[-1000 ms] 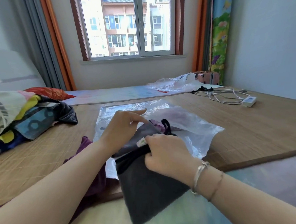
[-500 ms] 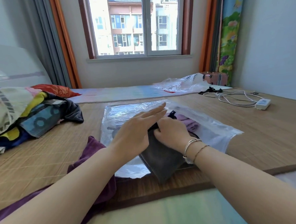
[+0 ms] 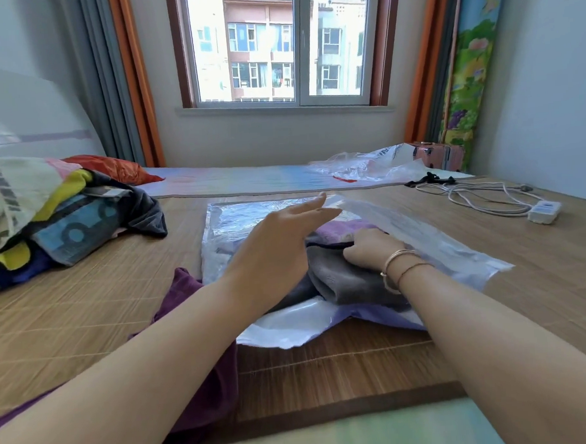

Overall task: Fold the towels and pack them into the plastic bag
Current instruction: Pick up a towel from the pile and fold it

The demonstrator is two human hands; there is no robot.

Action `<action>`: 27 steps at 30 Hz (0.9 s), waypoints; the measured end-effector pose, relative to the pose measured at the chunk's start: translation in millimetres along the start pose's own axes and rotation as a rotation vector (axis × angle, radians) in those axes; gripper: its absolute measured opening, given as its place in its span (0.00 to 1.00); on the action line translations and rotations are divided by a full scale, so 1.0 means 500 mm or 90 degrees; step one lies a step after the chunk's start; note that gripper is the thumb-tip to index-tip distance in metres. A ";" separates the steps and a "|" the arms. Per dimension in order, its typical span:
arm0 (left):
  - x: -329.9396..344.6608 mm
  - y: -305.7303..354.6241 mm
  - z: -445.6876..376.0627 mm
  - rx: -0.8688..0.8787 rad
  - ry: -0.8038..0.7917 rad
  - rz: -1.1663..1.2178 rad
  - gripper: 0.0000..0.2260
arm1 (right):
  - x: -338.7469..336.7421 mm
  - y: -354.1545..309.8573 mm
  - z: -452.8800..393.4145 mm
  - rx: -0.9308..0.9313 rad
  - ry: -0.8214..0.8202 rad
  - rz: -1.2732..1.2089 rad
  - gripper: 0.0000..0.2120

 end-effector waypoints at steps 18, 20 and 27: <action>-0.028 -0.004 0.008 -0.007 -0.026 0.022 0.48 | -0.006 0.022 -0.056 0.013 0.306 0.351 0.17; -0.024 -0.005 0.010 -0.005 -0.020 0.035 0.48 | -0.003 0.011 -0.072 0.003 0.322 0.387 0.20; -0.020 -0.020 0.013 0.006 -0.015 0.028 0.49 | 0.071 0.031 -0.075 0.031 0.088 0.114 0.33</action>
Point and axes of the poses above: each hand's wrist, its own z-axis away from the middle knuckle, its own x-axis out of the palm, y = z × x, the point moved 3 cm from there along -z, towards the middle knuckle, and after that the axes turned 2 degrees about -y, right-handed, at the moved point
